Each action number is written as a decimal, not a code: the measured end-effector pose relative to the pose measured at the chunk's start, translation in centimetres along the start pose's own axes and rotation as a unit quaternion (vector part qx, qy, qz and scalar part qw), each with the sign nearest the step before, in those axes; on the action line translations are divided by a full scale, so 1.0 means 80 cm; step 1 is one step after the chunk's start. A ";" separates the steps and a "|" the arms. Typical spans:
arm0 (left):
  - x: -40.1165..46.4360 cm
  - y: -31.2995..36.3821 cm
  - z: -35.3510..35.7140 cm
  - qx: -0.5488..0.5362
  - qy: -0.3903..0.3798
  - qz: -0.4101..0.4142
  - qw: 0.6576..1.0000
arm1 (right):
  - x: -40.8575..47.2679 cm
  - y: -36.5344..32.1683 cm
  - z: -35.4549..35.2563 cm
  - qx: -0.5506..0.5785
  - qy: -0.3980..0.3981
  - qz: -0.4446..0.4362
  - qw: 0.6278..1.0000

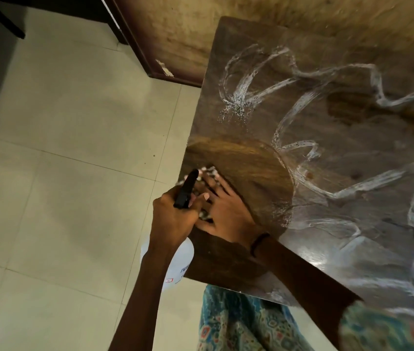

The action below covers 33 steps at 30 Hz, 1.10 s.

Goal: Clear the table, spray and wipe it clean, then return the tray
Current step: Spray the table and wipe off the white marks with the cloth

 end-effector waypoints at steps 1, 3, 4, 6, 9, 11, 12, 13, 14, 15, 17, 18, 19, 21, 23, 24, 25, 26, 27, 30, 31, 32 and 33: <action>0.002 0.001 -0.003 0.007 -0.004 0.009 1.000 | -0.024 0.012 -0.009 0.000 0.000 0.008 1.000; 0.007 -0.001 -0.007 0.013 -0.005 0.004 1.000 | -0.064 0.053 -0.030 -0.018 -0.006 0.042 0.999; 0.011 -0.002 -0.008 0.011 -0.006 -0.003 1.000 | -0.072 0.076 -0.041 -0.027 -0.003 0.069 0.997; 0.017 -0.004 -0.008 0.009 -0.013 -0.009 1.000 | -0.066 0.114 -0.057 -0.043 0.019 0.131 0.990; 0.023 -0.001 -0.007 0.011 -0.021 -0.001 1.000 | -0.013 0.131 -0.059 -0.069 0.052 0.193 0.977; 0.027 0.000 -0.006 0.013 -0.025 0.006 1.000 | 0.032 0.120 -0.048 -0.078 0.062 0.211 0.972; 0.029 0.000 -0.005 0.016 -0.025 0.008 1.000 | 0.053 0.108 -0.040 -0.072 0.060 0.206 0.974; 0.031 0.001 -0.005 0.021 -0.024 0.015 0.999 | 0.070 0.091 -0.031 -0.066 0.051 0.184 0.979; 0.034 0.002 -0.005 0.028 -0.022 0.025 0.999 | 0.081 0.071 -0.020 -0.061 0.038 0.151 0.986; 0.037 0.004 -0.005 0.034 -0.021 0.036 0.999 | 0.084 0.051 -0.011 -0.055 0.027 0.117 0.991; 0.040 0.007 -0.003 0.038 -0.027 0.048 0.998 | 0.065 0.021 -0.003 -0.026 0.023 0.072 0.997; 0.040 0.007 -0.002 0.038 -0.033 0.047 0.998 | 0.048 0.012 -0.004 -0.009 0.029 0.060 0.998; 0.041 0.008 0.001 0.040 -0.040 0.044 0.997 | 0.027 0.009 -0.006 0.000 0.032 0.051 0.998; 0.042 0.012 0.007 0.044 -0.050 0.046 0.997 | -0.017 0.021 -0.015 -0.012 0.030 0.052 0.998; 0.042 0.017 0.014 0.043 -0.058 0.046 0.996 | -0.051 0.050 -0.029 -0.035 0.023 0.087 0.995; 0.042 0.020 0.019 0.043 -0.064 0.044 0.996 | -0.061 0.068 -0.036 -0.044 0.026 0.115 0.992; 0.043 0.023 0.024 0.044 -0.069 0.043 0.996 | -0.066 0.084 -0.043 -0.050 0.034 0.146 0.987; 0.044 0.024 0.030 0.046 -0.071 0.041 0.996 | -0.066 0.098 -0.048 -0.053 0.044 0.175 0.982; 0.045 0.026 0.035 0.049 -0.071 0.038 0.996 | -0.059 0.109 -0.051 -0.057 0.055 0.199 0.977; 0.051 0.035 0.054 0.066 -0.070 0.038 0.995 | -0.022 0.128 -0.056 -0.068 0.093 0.253 0.961; 0.053 0.040 0.060 0.069 -0.070 0.046 0.994 | -0.012 0.130 -0.056 -0.066 0.099 0.262 0.958; 0.055 0.044 0.065 0.070 -0.069 0.054 0.994 | -0.004 0.132 -0.055 -0.062 0.102 0.266 0.956; 0.057 0.049 0.068 0.071 -0.067 0.060 0.993 | 0.000 0.134 -0.054 -0.058 0.102 0.266 0.957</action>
Point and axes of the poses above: each hand's wrist, its own x-axis towards the middle knuckle, its own z-axis out of the palm, y = z × x, the point moved 7 cm from there along x, towards the middle knuckle, and after that the axes turned 13 degrees about y, right-handed, at the moved point
